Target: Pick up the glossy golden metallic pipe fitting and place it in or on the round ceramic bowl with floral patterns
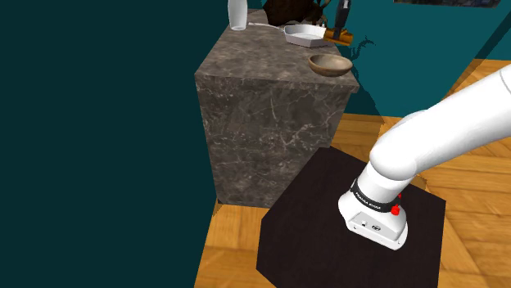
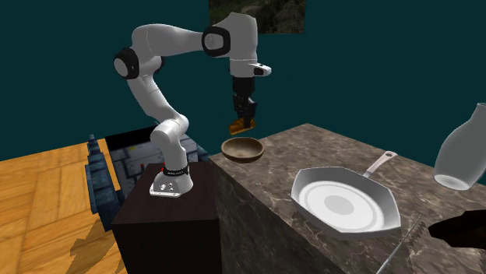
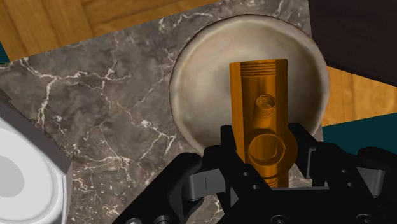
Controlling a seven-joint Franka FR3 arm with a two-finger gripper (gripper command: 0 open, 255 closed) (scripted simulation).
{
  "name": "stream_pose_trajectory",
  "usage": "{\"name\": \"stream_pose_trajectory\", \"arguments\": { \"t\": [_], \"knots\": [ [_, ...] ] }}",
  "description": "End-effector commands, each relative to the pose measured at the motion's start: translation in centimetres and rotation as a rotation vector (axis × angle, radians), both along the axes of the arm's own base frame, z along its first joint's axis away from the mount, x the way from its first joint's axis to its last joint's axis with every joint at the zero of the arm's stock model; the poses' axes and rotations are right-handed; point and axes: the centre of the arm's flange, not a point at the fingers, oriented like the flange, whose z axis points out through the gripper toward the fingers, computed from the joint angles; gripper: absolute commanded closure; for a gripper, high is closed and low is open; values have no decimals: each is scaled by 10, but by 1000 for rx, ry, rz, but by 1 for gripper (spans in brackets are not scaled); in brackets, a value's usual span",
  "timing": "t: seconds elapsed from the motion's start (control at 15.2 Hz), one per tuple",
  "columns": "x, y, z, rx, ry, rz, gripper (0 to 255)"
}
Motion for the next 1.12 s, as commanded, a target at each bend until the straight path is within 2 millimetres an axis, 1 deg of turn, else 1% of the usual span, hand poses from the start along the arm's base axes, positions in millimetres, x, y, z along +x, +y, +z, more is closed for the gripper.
{"name": "stream_pose_trajectory", "arguments": {
  "t": [0.0,0.73,1.06],
  "knots": [
    [-2,-1,-10,0,0,1,255],
    [-2,-1,-66,0,0,1,255],
    [-2,-1,-66,0,0,1,255]
  ]
}}
